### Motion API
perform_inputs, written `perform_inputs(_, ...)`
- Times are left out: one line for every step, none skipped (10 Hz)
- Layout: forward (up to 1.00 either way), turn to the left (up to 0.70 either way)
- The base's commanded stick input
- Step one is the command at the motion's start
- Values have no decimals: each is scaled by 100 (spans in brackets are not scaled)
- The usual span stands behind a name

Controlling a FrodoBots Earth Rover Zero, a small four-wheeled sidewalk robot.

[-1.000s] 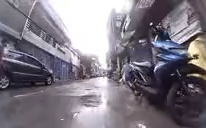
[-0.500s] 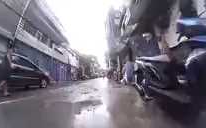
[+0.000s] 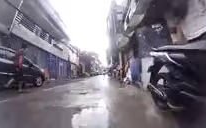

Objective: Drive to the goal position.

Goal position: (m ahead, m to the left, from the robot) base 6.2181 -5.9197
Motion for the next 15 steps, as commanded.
perform_inputs(99, 0)
perform_inputs(99, 0)
perform_inputs(99, 0)
perform_inputs(99, 0)
perform_inputs(99, 0)
perform_inputs(99, -8)
perform_inputs(99, -39)
perform_inputs(99, -32)
perform_inputs(99, 0)
perform_inputs(99, 0)
perform_inputs(99, 0)
perform_inputs(99, 0)
perform_inputs(99, 0)
perform_inputs(99, 0)
perform_inputs(99, 0)
